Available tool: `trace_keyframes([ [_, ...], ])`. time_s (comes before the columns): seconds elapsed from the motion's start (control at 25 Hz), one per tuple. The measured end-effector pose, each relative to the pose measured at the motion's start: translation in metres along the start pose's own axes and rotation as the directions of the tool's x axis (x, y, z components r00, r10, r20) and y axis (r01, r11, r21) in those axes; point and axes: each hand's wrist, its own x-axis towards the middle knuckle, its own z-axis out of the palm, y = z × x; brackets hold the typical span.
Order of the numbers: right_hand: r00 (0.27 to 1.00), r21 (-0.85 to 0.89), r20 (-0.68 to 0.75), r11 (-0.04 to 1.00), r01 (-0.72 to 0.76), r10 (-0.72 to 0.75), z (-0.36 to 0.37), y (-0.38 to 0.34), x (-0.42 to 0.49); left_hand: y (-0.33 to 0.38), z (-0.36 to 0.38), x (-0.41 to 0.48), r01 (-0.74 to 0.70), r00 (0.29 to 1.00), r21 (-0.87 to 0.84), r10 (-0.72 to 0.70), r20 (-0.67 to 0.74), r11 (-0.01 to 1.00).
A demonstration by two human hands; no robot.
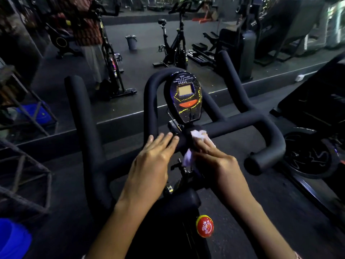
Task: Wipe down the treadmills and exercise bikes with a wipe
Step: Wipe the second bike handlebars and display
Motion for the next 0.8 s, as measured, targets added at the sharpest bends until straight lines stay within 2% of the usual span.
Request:
trace_keyframes([
  [0.04, 1.000, 0.009, -0.023, 1.000, 0.001, -0.001, -0.009, -0.001, -0.004, -0.001, 0.002, 0.000, 0.019, 1.000, -0.019, -0.020, -0.016, 1.000],
  [0.16, 0.963, 0.056, -0.257, 0.996, -0.071, 0.083, -0.016, 0.008, 0.006, 0.000, 0.002, 0.001, 0.043, 0.998, -0.033, -0.044, -0.044, 0.999],
  [0.2, 0.959, 0.039, -0.261, 0.994, -0.103, 0.110, -0.012, 0.009, 0.013, 0.001, 0.002, 0.000, 0.045, 0.998, -0.033, -0.047, -0.040, 0.998],
  [0.36, 0.988, -0.129, -0.118, 0.985, -0.111, 0.096, 0.015, -0.001, 0.007, -0.002, 0.002, -0.002, 0.055, 0.998, -0.070, -0.056, -0.011, 0.996],
  [0.52, 0.991, -0.331, -0.007, 0.934, -0.131, 0.136, -0.014, -0.021, -0.018, -0.001, 0.001, -0.001, 0.069, 0.998, -0.075, -0.069, 0.002, 0.995],
  [0.64, 0.984, -0.235, 0.047, 0.960, -0.155, 0.170, -0.028, -0.017, -0.022, 0.001, 0.000, 0.000, 0.081, 0.997, -0.088, -0.081, 0.012, 0.993],
  [0.8, 0.982, -0.274, 0.066, 0.950, -0.150, 0.175, 0.005, -0.012, -0.030, 0.001, 0.000, 0.000, 0.078, 0.997, -0.099, -0.078, 0.008, 0.992],
])
